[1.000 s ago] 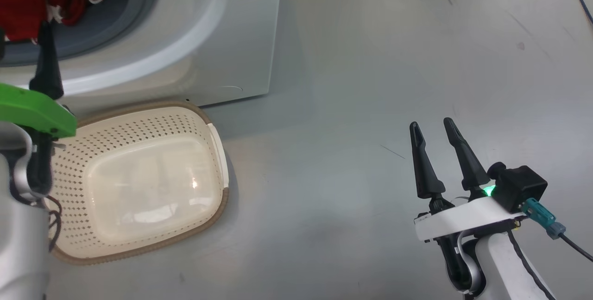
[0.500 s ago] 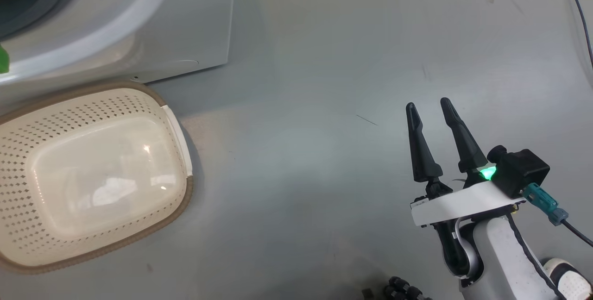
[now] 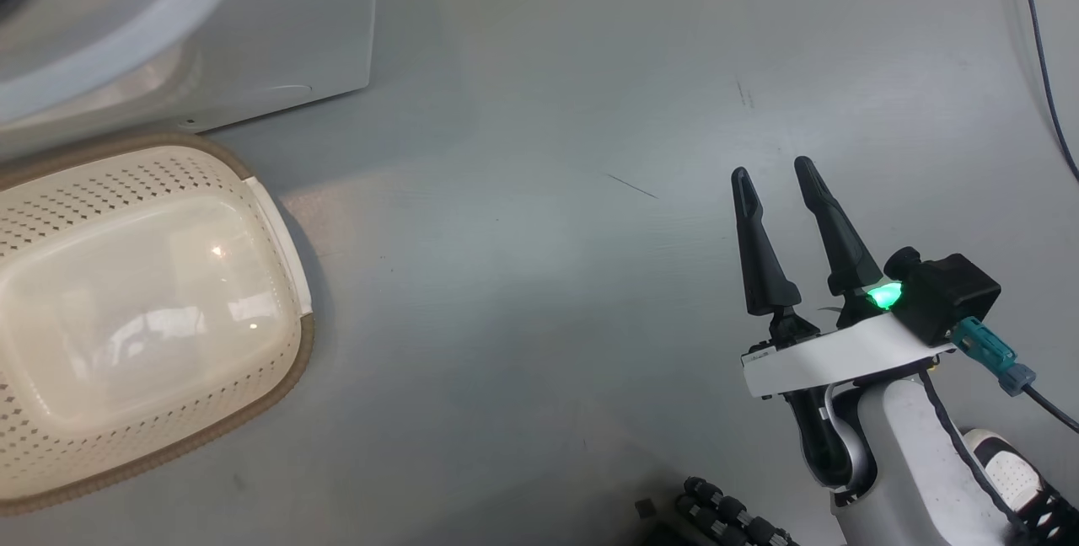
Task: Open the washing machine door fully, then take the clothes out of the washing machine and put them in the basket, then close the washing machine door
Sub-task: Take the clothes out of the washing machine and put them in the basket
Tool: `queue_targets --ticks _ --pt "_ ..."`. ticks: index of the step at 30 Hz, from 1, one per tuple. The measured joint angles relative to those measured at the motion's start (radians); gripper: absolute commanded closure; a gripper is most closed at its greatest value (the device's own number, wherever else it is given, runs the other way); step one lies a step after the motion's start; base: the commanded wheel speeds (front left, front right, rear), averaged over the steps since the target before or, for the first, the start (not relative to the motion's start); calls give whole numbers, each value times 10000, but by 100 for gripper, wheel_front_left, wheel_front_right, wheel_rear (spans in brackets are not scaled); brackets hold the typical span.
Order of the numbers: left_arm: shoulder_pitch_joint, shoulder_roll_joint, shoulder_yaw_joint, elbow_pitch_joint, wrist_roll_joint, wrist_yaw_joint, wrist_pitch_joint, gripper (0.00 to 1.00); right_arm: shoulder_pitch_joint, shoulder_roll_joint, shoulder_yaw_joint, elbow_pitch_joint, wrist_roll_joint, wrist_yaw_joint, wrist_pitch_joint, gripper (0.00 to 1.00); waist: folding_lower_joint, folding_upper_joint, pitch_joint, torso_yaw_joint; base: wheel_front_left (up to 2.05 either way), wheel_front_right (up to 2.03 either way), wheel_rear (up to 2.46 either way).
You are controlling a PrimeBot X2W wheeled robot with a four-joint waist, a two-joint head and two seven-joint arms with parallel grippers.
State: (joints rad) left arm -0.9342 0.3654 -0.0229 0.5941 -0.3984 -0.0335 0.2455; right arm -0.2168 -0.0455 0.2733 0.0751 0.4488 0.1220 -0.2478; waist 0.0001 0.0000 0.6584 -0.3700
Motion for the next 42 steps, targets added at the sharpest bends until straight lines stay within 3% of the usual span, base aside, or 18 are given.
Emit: queue_targets --ticks 20,21,23,32,42 --pt "-1203 92 -142 1413 217 109 -48 0 -174 17 127 0 -2 0 0 0 0 0 264 -94 0 0 0" --pt "-1227 86 -142 1457 213 107 -46 22 -188 17 127 0 -2 0 0 0 0 0 267 -96 0 0 0" --pt "-1276 61 -150 1544 213 107 -48 100 -197 19 128 0 -4 0 0 0 0 0 268 -95 0 0 0" --pt "-1443 -46 -309 2017 215 -73 -349 100 -212 21 134 29 -13 0 0 0 0 0 201 -48 0 0 0" --pt "-1415 -568 -374 2548 182 -339 -1329 100 -212 21 -21 169 -113 0 0 0 0 0 -253 162 0 0 0"
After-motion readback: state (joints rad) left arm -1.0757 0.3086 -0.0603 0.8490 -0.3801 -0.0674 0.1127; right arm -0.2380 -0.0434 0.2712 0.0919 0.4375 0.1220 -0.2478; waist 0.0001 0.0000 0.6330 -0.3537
